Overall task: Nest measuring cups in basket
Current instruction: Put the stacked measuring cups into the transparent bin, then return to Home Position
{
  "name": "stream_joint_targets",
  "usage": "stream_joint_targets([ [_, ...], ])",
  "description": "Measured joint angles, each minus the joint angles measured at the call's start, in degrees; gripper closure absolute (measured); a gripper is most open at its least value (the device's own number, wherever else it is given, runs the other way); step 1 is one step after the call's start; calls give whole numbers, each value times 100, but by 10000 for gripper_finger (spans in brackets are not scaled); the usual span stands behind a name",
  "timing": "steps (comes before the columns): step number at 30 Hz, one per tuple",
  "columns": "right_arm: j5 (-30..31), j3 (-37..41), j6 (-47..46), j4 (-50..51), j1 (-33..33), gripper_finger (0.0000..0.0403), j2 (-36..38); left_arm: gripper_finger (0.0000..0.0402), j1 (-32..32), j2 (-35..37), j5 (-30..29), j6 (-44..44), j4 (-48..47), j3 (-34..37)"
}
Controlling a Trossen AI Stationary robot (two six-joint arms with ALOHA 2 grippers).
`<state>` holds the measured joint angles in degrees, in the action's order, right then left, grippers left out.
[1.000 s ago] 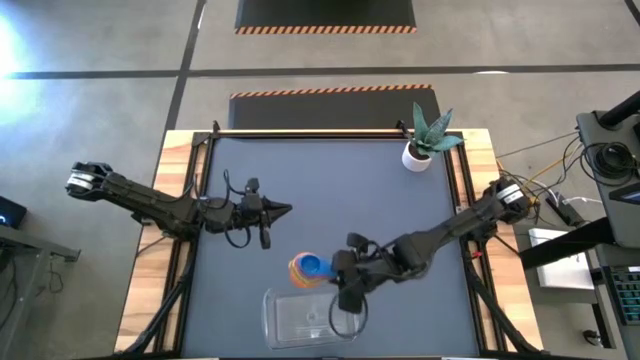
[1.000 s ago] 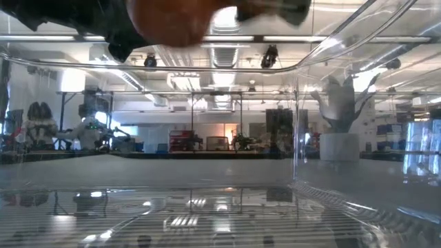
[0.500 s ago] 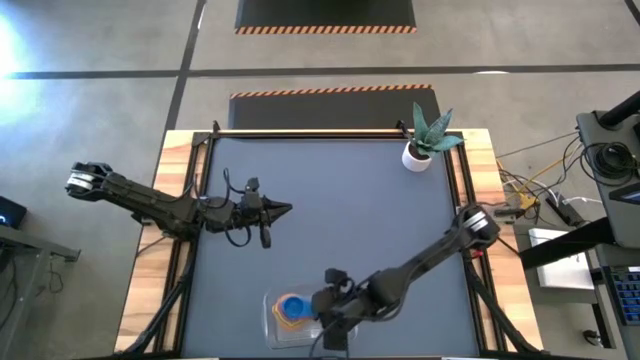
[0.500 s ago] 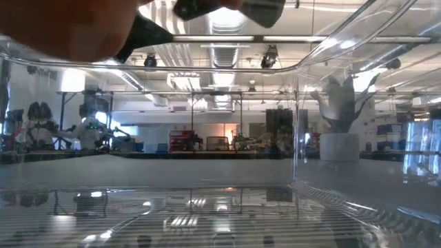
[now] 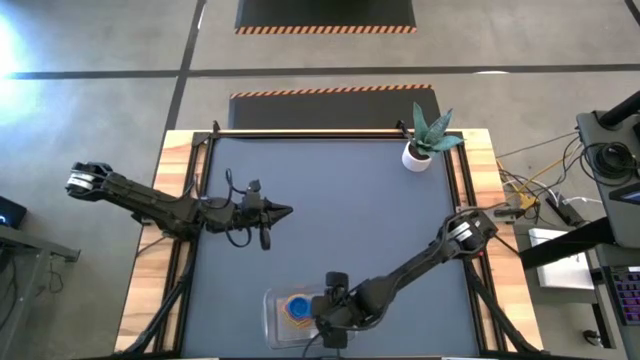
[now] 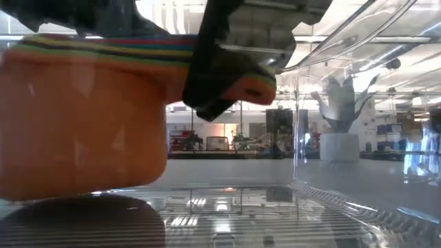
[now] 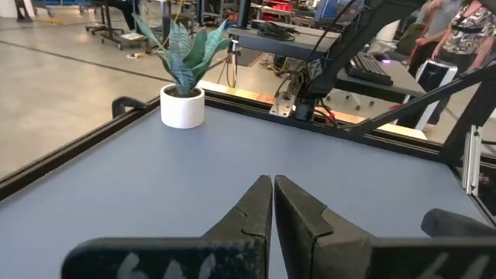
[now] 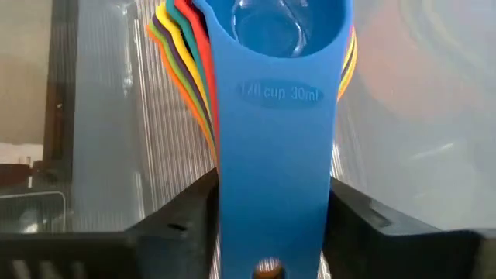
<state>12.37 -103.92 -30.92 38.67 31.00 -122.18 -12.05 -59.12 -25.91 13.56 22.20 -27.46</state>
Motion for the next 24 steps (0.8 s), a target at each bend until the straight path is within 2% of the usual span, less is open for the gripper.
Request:
stream_joint_targets([
  [6, 2, 7, -168, 14, 25, 158, 44, 402, -11, -84, 2, 66, -55, 0],
  [11, -71, 22, -209, 78, 94, 120, 244, 402, -11, -82, 2, 3, -55, 0],
  [17, 177, 22, -21, 191, 207, 115, 627, 402, -11, -82, 0, -74, -57, 0],
  [19, 552, 26, 389, -9, 343, 122, 772, 402, -11, -82, -2, -78, -57, 0],
  [24, 1039, 24, 1348, -633, 813, 152, 1327, 402, -11, -54, 8, -97, -56, -192],
])
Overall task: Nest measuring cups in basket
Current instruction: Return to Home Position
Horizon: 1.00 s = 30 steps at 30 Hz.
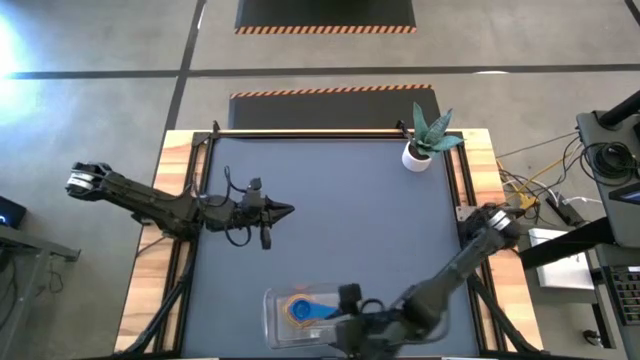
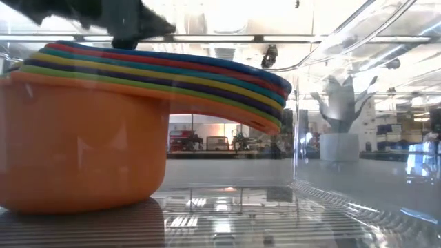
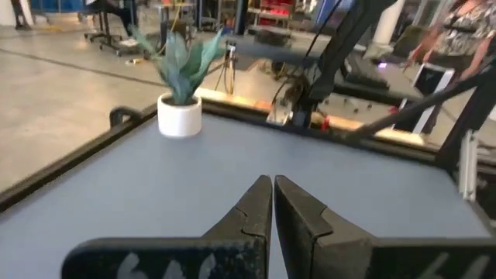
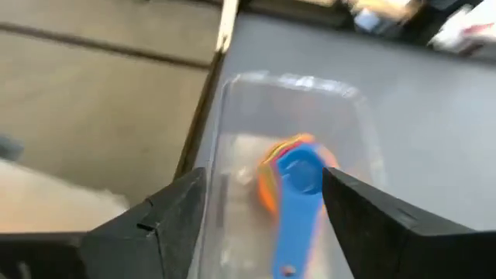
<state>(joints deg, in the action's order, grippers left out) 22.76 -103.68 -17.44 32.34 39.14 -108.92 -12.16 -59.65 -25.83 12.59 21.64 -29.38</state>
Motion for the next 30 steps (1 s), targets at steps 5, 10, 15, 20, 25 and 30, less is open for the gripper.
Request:
stream_joint_targets([
  [5, 786, 444, 398, 21, 336, 195, 771, 402, -2, 257, 532, -181, -1147, -844],
  [10, 888, 1621, 536, -543, 646, 246, 1650, 402, -64, 415, 753, -304, -2705, -1818],
  [15, 903, 3319, 915, -1828, 781, 305, 2687, 402, -103, 558, 914, -1034, -2538, -1986],
  [20, 982, 4880, 931, -2894, 816, 365, 3891, 402, -103, 873, 1160, -1153, -2447, -1623],
  [25, 1009, 6122, 906, -3516, 811, 393, 5087, 402, -38, 1728, 1141, -1194, -2378, -1135],
  [30, 1028, 7095, 1125, -4242, 808, 394, 6111, 402, 132, 2848, 1128, -1334, -1998, -334],
])
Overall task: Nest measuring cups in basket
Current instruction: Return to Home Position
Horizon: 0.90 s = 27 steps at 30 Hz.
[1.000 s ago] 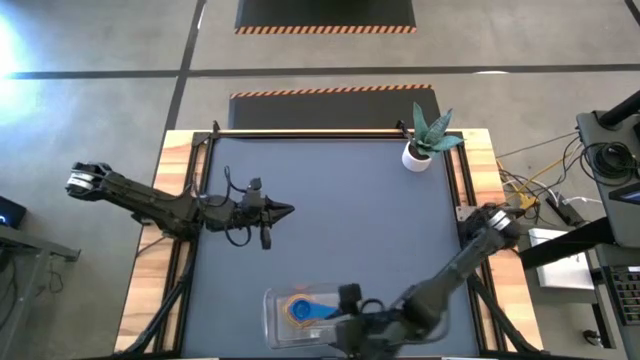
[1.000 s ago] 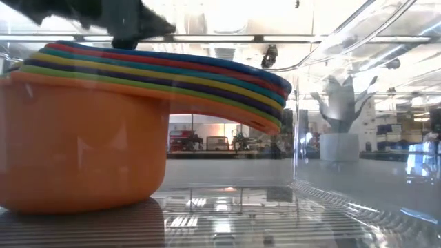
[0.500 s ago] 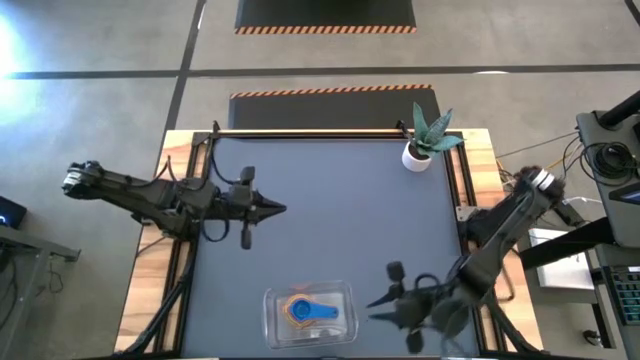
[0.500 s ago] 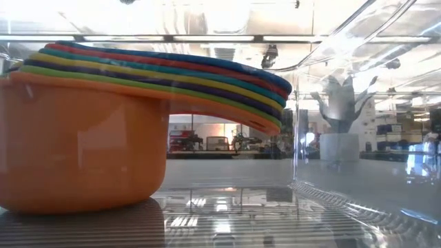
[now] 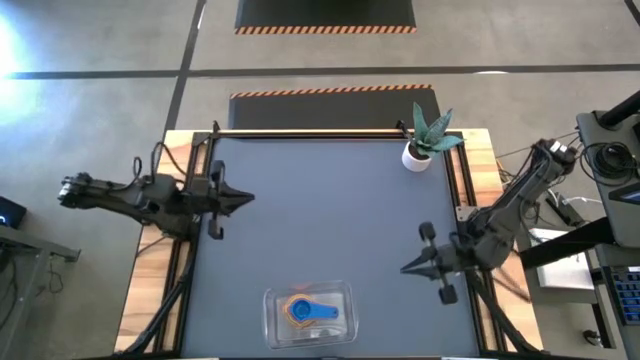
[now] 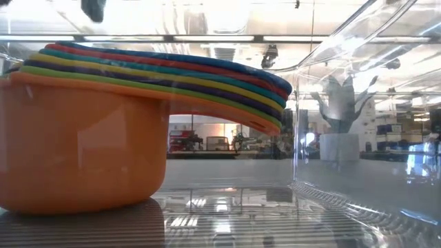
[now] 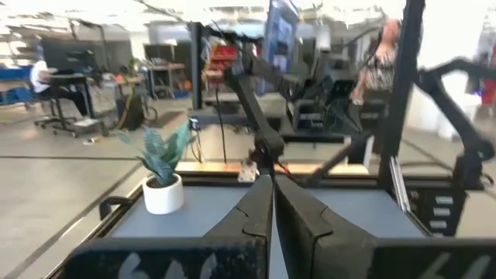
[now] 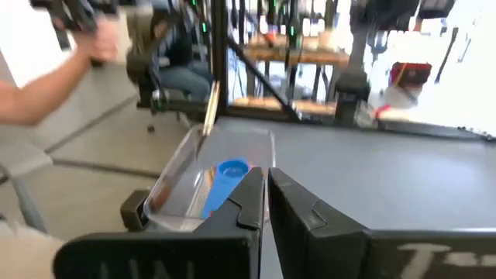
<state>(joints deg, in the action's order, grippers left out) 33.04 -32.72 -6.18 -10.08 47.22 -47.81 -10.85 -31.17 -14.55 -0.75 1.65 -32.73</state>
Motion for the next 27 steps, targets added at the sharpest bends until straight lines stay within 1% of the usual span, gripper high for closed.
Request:
stream_joint_targets([
  [4, -2, 638, 521, -827, 2, 394, 619, 402, 77, 784, 6, 231, 339, 787],
  [6, 7, 874, 790, -1078, 2, 394, 865, 402, 78, 1093, 14, 405, 436, 1162],
  [8, 235, 1070, 1040, -1175, 2, 394, 1086, 402, 78, 1361, 14, 491, 480, 1543],
  [11, 768, 1364, 978, -1161, 0, 394, 1343, 402, 80, 1740, 14, 529, 590, 2006],
  [12, 796, 1463, 885, -1150, 0, 394, 1410, 402, 80, 1870, 15, 531, 594, 2123],
  [14, 612, 1656, 748, -1150, 1, 394, 1527, 402, 80, 2146, 14, 531, 616, 2316],
  [16, 536, 1813, 637, -1152, 4, 394, 1638, 402, 83, 2411, 16, 487, 579, 2449],
  [21, 1264, 2179, 563, -1168, 0, 394, 2006, 402, 118, 3124, 16, 78, 308, 2532],
  [27, 1267, 2555, 785, -1173, 0, 394, 2781, 402, 344, 3102, 146, -181, -383, 2244],
])
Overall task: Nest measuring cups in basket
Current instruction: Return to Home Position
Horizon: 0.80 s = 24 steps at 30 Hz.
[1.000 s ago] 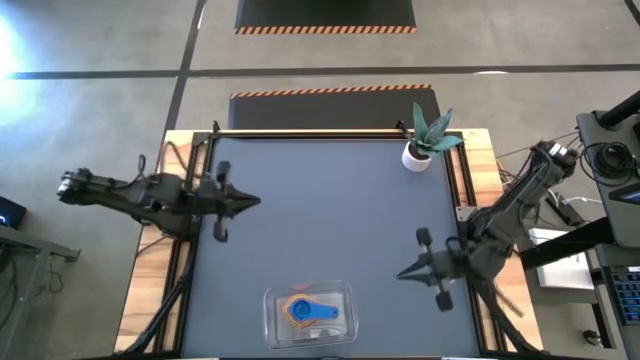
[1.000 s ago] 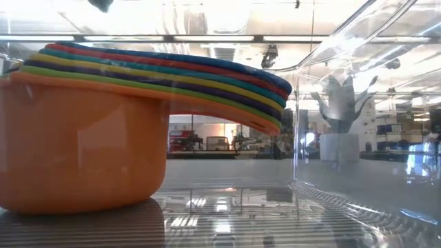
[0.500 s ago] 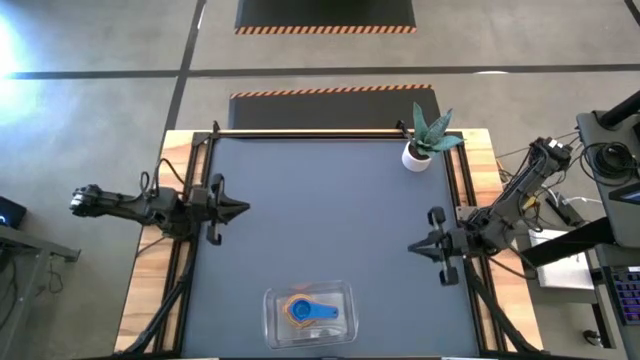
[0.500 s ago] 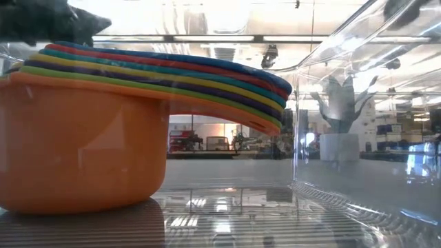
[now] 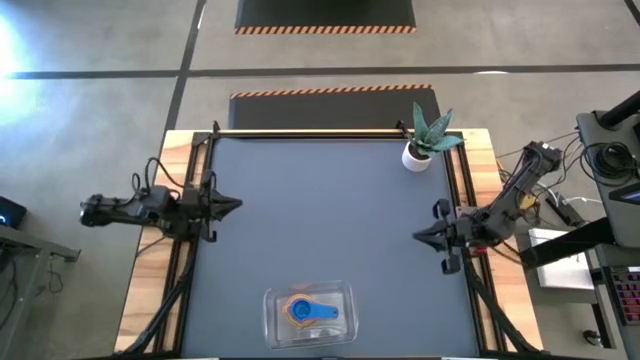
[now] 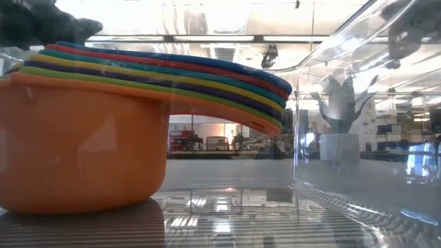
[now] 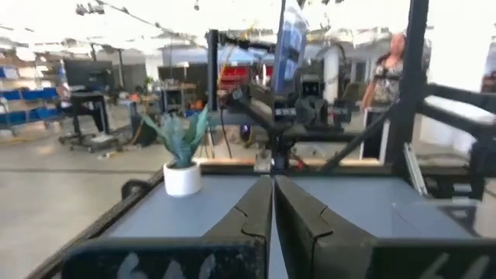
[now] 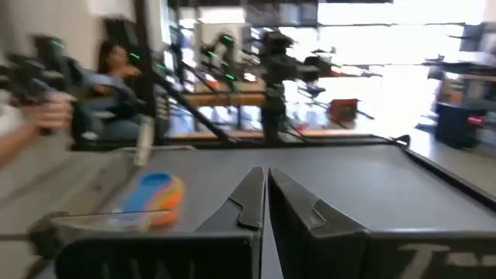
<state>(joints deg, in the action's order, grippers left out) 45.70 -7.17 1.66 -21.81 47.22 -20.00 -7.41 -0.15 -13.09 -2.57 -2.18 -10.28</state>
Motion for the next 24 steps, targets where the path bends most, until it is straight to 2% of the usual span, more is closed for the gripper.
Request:
stream_joint_targets([
  [4, -415, 414, 14, -3, 2, 394, 636, 402, 143, 16, 595, 57, -63, 45],
  [7, -427, 639, -312, 340, 0, 394, 1092, 402, 163, 16, 1073, 117, -94, 212],
  [11, -397, 644, -795, 1049, 0, 394, 1411, 402, 167, 18, 1320, 74, -100, 509],
  [14, -410, 644, -677, 1104, 0, 394, 1516, 402, 167, 16, 1560, 64, -144, 746],
  [18, -434, 646, -487, 1262, 0, 394, 1553, 402, 169, -17, 1565, -211, 187, 900],
  [24, -1360, 647, -191, 1294, 0, 394, 1551, 402, 167, -3, 2015, -341, 254, 905],
])
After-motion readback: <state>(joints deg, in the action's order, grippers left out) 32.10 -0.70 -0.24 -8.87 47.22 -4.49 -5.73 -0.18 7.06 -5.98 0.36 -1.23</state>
